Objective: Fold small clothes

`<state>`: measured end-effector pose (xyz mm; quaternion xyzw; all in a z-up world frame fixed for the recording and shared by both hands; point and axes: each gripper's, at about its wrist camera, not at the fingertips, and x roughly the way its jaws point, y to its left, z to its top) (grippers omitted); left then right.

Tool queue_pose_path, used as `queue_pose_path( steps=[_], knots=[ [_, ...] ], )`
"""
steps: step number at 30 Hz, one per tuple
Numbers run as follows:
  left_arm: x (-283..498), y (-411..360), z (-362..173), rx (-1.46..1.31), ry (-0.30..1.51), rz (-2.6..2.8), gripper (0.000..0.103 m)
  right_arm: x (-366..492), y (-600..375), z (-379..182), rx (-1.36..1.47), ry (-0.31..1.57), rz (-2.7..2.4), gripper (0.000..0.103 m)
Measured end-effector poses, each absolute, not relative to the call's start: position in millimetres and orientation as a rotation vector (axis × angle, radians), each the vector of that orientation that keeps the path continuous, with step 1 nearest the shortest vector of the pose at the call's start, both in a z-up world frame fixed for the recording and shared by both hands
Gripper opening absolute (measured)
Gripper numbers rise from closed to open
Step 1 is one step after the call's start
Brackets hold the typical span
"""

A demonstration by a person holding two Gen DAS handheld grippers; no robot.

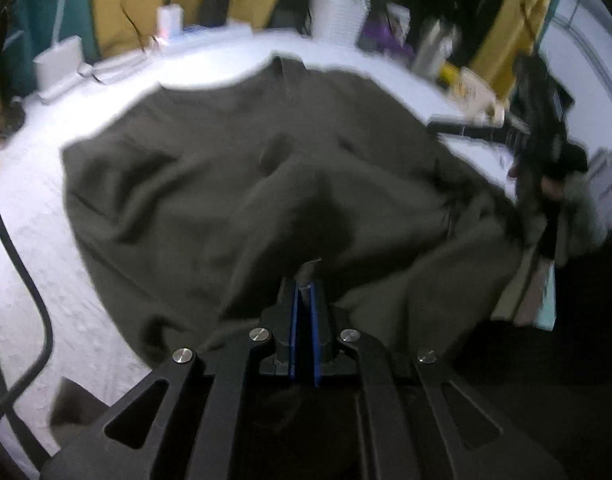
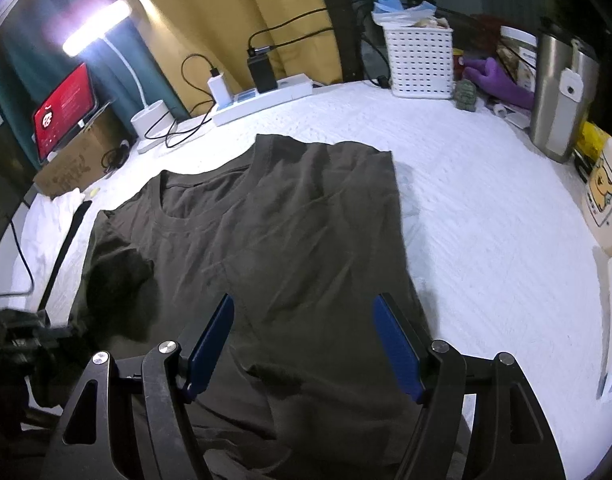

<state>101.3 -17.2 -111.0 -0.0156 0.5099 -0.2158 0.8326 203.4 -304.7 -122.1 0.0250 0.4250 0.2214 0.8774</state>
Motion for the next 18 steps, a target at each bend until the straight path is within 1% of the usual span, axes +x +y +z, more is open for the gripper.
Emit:
queue_pose_path(
  steps=[1, 2, 3, 4, 5, 8, 10, 14, 18],
  knots=[
    [100.6, -17.1, -110.7, -0.025, 1.082, -0.457, 0.009, 203.0, -307.0, -122.4, 0.057, 0.886, 0.458, 0.074],
    [100.1, -15.4, -107.9, -0.037, 1.08, -0.465, 0.018, 202.5, -309.1, -122.6, 0.059, 0.885, 0.455, 0.074],
    [100.0, -10.8, -100.6, -0.059, 1.066, -0.473, 0.025, 201.9, -311.8, -122.7, 0.062, 0.884, 0.449, 0.074],
    [99.4, -8.3, -95.5, -0.071, 1.052, -0.473, 0.04, 201.3, -313.7, -122.6, 0.063, 0.883, 0.447, 0.074],
    [100.7, -2.7, -87.1, -0.089, 1.028, -0.467, 0.047, 200.8, -315.8, -122.3, 0.065, 0.882, 0.443, 0.074],
    [110.8, 13.9, -70.2, -0.137, 0.965, -0.431, 0.047, 199.8, -321.3, -119.6, 0.073, 0.871, 0.435, 0.074],
    [119.4, 19.7, -71.9, -0.135, 0.954, -0.381, 0.048, 198.3, -324.1, -116.5, 0.073, 0.86, 0.43, 0.074],
    [141.3, 24.0, -93.9, -0.101, 1.005, -0.28, 0.048, 193.6, -331.8, -113.2, 0.075, 0.848, 0.417, 0.074],
    [147.4, 14.8, -115.6, -0.087, 1.047, -0.309, 0.047, 185.5, -345.7, -112.0, 0.071, 0.843, 0.384, 0.074]
  ],
)
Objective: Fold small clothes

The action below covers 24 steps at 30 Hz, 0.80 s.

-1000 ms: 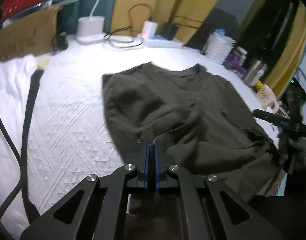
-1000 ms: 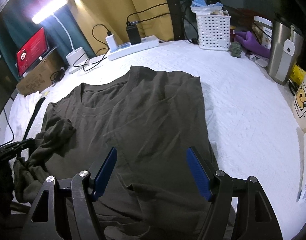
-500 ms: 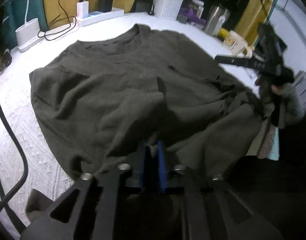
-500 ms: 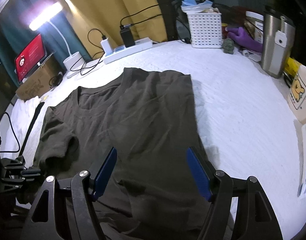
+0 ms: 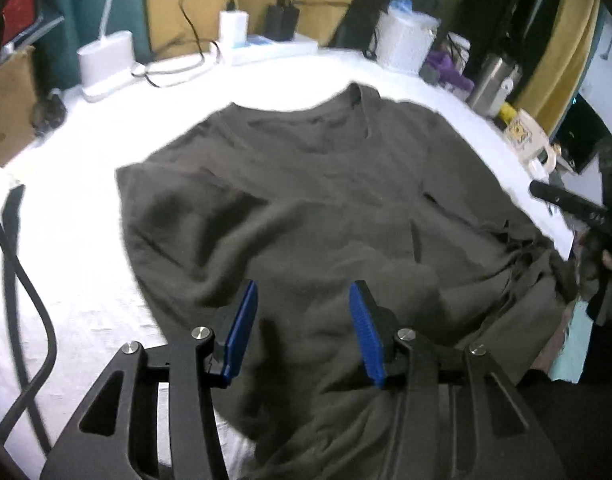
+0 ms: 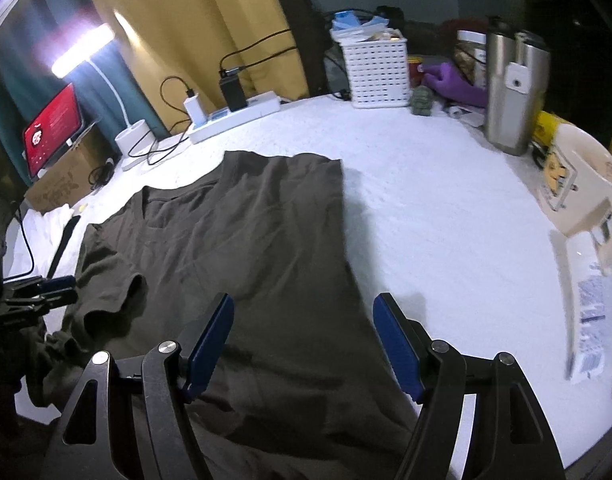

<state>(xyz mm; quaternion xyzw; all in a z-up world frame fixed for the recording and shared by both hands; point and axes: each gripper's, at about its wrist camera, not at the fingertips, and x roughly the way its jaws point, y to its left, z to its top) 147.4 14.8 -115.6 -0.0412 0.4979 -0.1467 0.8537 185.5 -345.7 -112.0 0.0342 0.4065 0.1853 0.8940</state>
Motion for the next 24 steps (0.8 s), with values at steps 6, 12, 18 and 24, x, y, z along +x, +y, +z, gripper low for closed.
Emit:
queue_pose_path(
  steps=[6, 12, 18, 24],
  knots=[
    [129.0, 9.5, -103.8, -0.068, 1.017, -0.299, 0.048, 164.1, -369.9, -105.4, 0.053, 0.812, 0.319, 0.074],
    [84.1, 48.7, -76.0, -0.105, 0.965, -0.203, 0.05, 119.6, -362.9, -107.0, -0.031, 0.8, 0.372, 0.066],
    [52.3, 77.1, -98.9, -0.126, 1.012, -0.093, 0.06, 106.4, -339.3, -124.4, -0.067, 0.824, 0.427, 0.053],
    [38.5, 84.9, -119.1, -0.221, 1.029, -0.128, 0.07, 108.3, -326.9, -152.2, -0.123, 0.906, 0.462, 0.053]
  ],
)
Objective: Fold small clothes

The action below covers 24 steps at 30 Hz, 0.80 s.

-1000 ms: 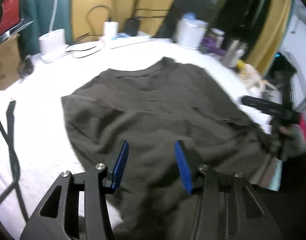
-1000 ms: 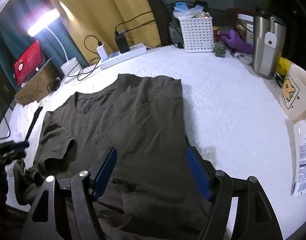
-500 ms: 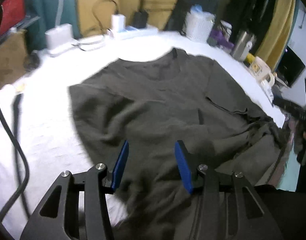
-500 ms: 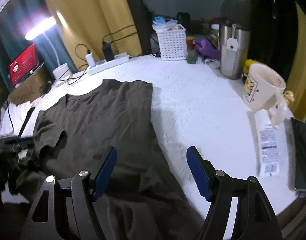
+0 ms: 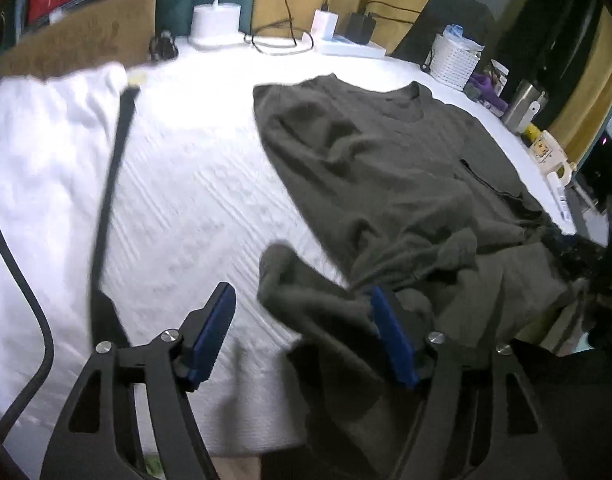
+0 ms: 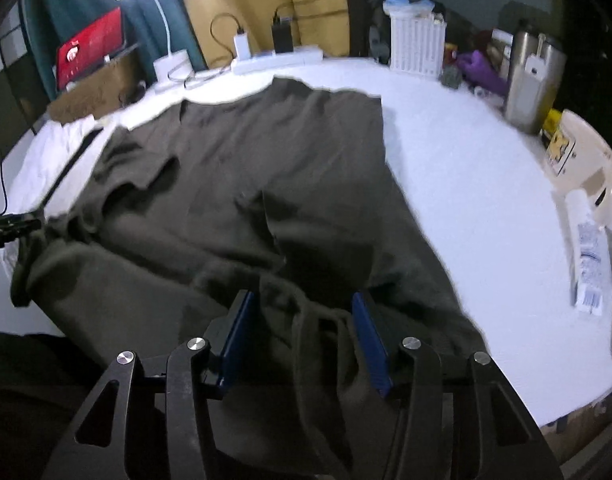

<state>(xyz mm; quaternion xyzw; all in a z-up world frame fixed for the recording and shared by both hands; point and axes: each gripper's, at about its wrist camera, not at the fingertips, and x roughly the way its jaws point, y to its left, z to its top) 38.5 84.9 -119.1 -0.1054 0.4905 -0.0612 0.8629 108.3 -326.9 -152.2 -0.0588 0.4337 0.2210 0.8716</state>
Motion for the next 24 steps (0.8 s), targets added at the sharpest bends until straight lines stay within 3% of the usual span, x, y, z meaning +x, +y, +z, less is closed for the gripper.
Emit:
queue_pose_path(
  steps=[4, 5, 6, 7, 10, 20, 24],
  knots=[
    [30.9, 74.9, -128.6, -0.246, 1.028, -0.18, 0.07, 97.7, -333.1, -159.9, -0.095, 0.887, 0.476, 0.051],
    [28.5, 72.7, -127.2, -0.241, 1.024, -0.19, 0.061, 95.3, -332.5, -159.4, -0.103, 0.884, 0.477, 0.041],
    [25.9, 69.3, -125.2, -0.24, 1.016, -0.224, 0.049, 92.5, -334.2, -157.6, -0.104, 0.88, 0.477, 0.023],
    [25.1, 67.2, -122.7, -0.233, 1.012, -0.236, 0.029, 91.5, -336.3, -156.1, -0.088, 0.879, 0.486, 0.019],
    [17.6, 59.2, -100.1, -0.143, 0.935, -0.218, 0.012, 86.6, -342.4, -145.7, -0.076, 0.851, 0.48, 0.011],
    [-6.4, 41.4, 4.8, -0.028, 0.579, -0.28, 0.011, 80.9, -361.3, -43.9, -0.062, 0.554, 0.412, 0.008],
    [-12.1, 53.0, 1.9, -0.097, 0.611, -0.444, 0.011, 75.7, -376.6, -38.4, -0.057, 0.522, 0.36, 0.008]
  ],
)
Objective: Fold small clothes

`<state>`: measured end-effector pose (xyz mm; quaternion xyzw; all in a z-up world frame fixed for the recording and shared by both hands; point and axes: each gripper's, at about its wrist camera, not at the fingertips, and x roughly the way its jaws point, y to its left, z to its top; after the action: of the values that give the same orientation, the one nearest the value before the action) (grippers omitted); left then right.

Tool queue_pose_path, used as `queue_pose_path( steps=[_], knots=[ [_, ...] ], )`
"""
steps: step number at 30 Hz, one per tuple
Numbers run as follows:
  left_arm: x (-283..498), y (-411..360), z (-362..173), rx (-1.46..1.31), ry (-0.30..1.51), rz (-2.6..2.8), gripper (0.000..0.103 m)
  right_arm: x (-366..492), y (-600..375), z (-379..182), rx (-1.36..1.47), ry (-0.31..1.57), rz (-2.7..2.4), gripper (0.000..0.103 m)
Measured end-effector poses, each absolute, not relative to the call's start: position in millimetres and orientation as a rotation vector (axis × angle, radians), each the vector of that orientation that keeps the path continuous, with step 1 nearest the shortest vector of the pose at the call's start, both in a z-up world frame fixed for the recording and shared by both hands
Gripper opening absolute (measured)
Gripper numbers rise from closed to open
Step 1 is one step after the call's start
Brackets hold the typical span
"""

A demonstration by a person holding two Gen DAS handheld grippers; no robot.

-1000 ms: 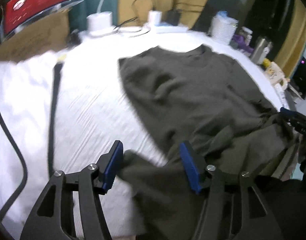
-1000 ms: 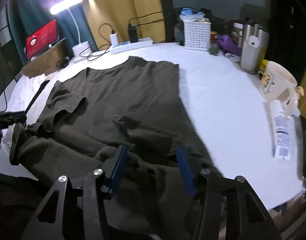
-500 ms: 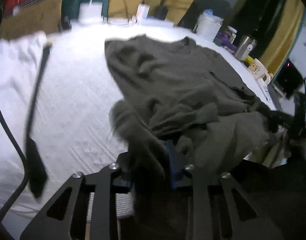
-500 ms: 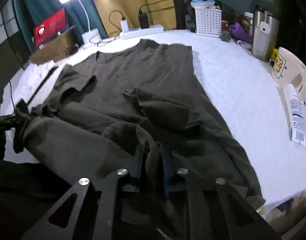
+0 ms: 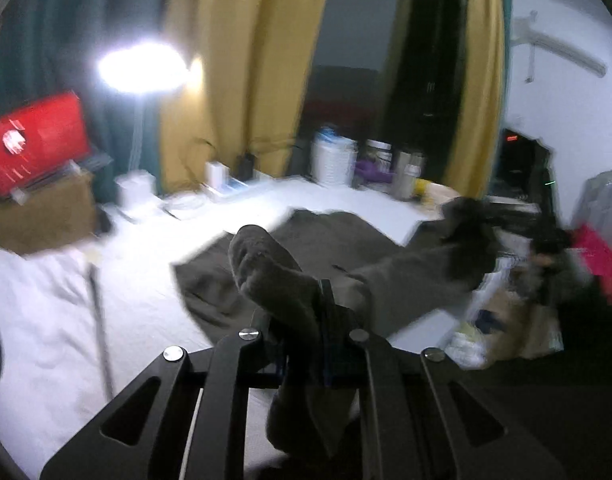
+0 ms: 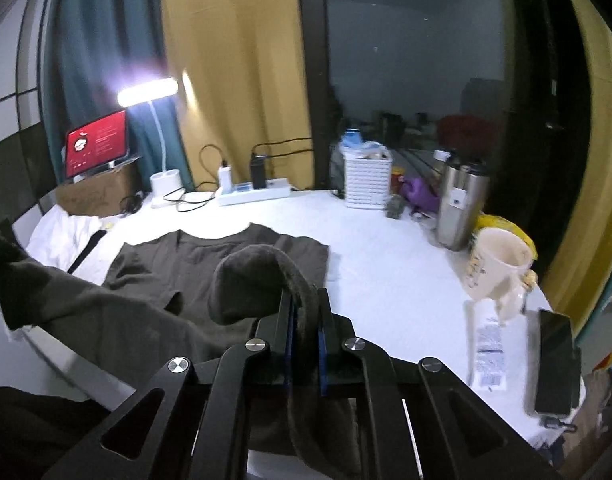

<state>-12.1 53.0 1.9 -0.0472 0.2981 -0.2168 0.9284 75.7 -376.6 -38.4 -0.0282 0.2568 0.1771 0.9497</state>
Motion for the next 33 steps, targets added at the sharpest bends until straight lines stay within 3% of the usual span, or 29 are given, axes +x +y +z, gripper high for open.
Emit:
queue_pose_path(
  steps=[8, 12, 16, 20, 26, 33],
  knots=[
    [2.9, 61.4, -97.8, -0.099, 0.971, -0.535, 0.011, 70.4, -426.2, -126.2, 0.035, 0.769, 0.27, 0.008],
    [2.6, 55.0, -112.3, -0.095, 1.039, -0.57, 0.011, 69.7, -435.8, -160.1, 0.087, 0.845, 0.254, 0.008],
    [0.9, 66.4, -98.9, -0.133, 1.02, -0.543, 0.013, 71.2, -435.9, -161.5, 0.081, 0.839, 0.249, 0.008],
    [-2.9, 90.1, -86.7, -0.239, 0.955, -0.481, 0.041, 70.4, -436.1, -155.4, 0.064, 0.822, 0.245, 0.008],
    [6.9, 116.5, -90.1, -0.402, 0.925, -0.346, 0.043, 72.9, -431.6, -134.6, 0.045, 0.775, 0.243, 0.008],
    [6.0, 88.4, -119.3, -0.315, 1.037, -0.362, 0.043, 79.7, -425.7, -131.7, 0.013, 0.787, 0.247, 0.008]
  ],
)
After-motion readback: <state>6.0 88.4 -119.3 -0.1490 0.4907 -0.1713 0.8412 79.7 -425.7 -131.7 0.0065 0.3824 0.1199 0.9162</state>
